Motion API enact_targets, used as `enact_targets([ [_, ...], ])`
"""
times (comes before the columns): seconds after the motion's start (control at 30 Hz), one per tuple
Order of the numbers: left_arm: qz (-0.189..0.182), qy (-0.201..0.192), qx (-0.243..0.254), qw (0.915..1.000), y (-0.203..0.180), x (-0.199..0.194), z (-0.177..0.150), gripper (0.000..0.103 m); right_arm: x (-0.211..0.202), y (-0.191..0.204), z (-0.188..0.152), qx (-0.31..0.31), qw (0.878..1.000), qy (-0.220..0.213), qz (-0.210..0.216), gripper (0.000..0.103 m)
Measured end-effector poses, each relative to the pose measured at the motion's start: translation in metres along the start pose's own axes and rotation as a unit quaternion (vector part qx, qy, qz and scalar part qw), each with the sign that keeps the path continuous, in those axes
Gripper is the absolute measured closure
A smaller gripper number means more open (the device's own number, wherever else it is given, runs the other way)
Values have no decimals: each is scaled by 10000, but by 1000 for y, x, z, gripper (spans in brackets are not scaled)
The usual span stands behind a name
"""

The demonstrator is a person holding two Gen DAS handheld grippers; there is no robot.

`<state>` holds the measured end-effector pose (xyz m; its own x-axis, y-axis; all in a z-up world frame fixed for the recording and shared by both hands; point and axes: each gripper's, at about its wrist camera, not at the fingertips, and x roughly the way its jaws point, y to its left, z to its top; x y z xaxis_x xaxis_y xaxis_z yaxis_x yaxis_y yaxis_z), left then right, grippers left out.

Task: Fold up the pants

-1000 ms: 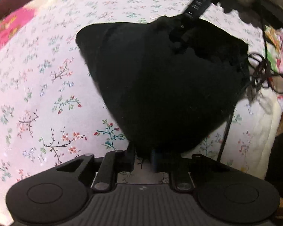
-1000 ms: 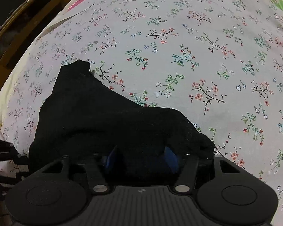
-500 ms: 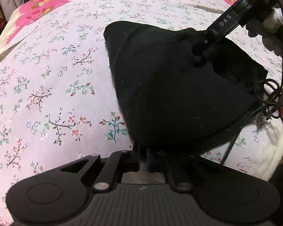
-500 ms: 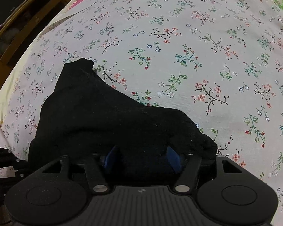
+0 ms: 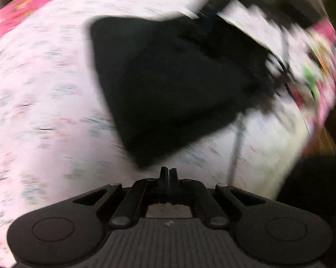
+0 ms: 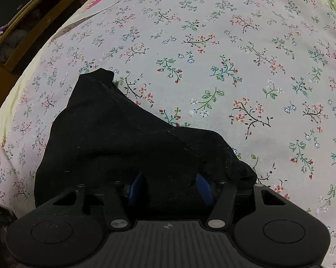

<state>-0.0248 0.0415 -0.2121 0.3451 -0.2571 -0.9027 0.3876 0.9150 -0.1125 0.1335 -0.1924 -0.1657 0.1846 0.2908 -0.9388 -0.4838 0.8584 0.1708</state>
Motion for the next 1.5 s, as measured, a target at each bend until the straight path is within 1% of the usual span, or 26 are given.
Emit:
enact_targets([
  [0.03,185,-189,-177,9995,11,-7,4,92,0,0,0,21,10000,0,13,60],
  [0.07,270,-273,-250,9989,20,-10,9,91,0,0,0,25,10000,5,19,60],
  [0.1,325,-362,-213,9986,28,-11,14,90,0,0,0,37,10000,9,19,59],
  [0.17,514,-442,201,9975,28,-7,21,86,-1,0,0,57,10000,22,9,59],
  [0.23,665,-317,891,9933,18,7,17,86,-1,1,1,69,10000,35,-4,59],
  [0.3,571,-208,1198,9909,12,15,9,86,-1,1,2,63,10000,36,4,59],
  [0.4,364,-178,1287,9909,8,14,-1,81,0,-1,1,83,10000,32,25,59],
  [0.47,385,-180,1393,9893,4,13,-2,80,1,-1,2,104,9999,31,24,58],
  [0.6,451,-337,1176,9915,8,24,13,78,3,0,4,99,9999,53,15,55],
  [0.63,491,-370,1259,9901,8,29,17,75,3,0,4,99,9999,63,11,55],
  [0.73,637,-418,1571,9846,3,40,16,74,5,1,7,71,9999,97,5,54],
  [0.77,654,-428,1484,9858,2,42,17,74,6,1,8,58,9999,96,11,54],
  [0.87,747,-440,897,9922,0,51,20,74,8,0,8,111,9999,46,-5,53],
  [0.9,717,-400,693,9942,1,55,22,81,8,0,8,136,9999,32,-9,52],
  [0.93,557,-342,448,9969,2,54,23,88,9,1,8,137,9999,33,-27,52],
  [0.97,409,-311,289,9983,5,51,25,91,9,2,8,113,9999,35,-50,52],
  [1.0,236,-286,197,9991,7,46,25,92,9,2,9,76,9999,44,-70,53],
  [1.07,-16,-238,260,9994,6,34,24,93,8,2,9,43,9999,57,-71,55],
  [1.17,-517,-89,303,9982,-1,22,24,94,5,0,10,69,9999,64,-70,60],
  [1.23,-880,73,602,9943,-21,15,15,93,1,0,9,111,9999,64,-69,63],
  [1.3,-656,98,1125,9914,-45,11,2,93,-8,3,11,122,9998,94,-85,63],
  [1.33,-604,153,1209,9907,-47,11,0,93,-16,6,13,108,9999,40,-40,63],
  [1.37,-558,173,1194,9911,-45,10,-1,93,-25,11,17,67,9999,-74,131,63],
  [1.43,-373,60,1058,9937,-36,4,4,92,-41,20,31,-69,9983,-323,477,62],
  [1.47,-368,-41,974,9946,-30,1,8,92,-46,24,43,-134,9967,-444,659,56],
  [1.5,-303,-229,872,9955,-21,-5,14,89,-46,27,55,-170,9950,-495,845,56],
])
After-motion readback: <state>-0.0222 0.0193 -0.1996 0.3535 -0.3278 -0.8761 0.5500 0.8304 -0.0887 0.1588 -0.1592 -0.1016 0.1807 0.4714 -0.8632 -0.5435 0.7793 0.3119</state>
